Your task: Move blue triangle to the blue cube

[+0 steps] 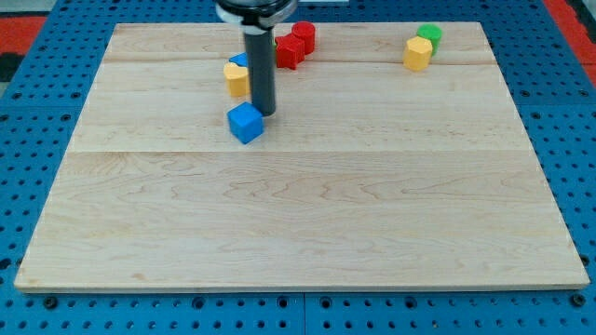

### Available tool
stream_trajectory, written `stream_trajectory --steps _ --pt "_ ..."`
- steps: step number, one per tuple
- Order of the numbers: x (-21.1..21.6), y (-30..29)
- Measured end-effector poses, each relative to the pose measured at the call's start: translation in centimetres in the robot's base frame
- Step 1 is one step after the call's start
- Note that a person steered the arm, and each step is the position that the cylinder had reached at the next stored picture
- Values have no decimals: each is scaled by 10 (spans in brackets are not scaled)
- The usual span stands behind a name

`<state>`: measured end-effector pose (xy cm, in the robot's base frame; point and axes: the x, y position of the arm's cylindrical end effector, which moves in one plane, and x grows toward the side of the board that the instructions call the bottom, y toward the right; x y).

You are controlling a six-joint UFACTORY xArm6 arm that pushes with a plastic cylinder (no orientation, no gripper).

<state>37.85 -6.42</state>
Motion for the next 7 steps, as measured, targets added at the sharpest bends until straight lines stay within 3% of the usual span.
stream_trajectory --steps 1,2,3,5,7 --pt "12 -74" --pt "9 -93" --pt "-30 -156" --pt "-116 -134" --pt "-92 -74"
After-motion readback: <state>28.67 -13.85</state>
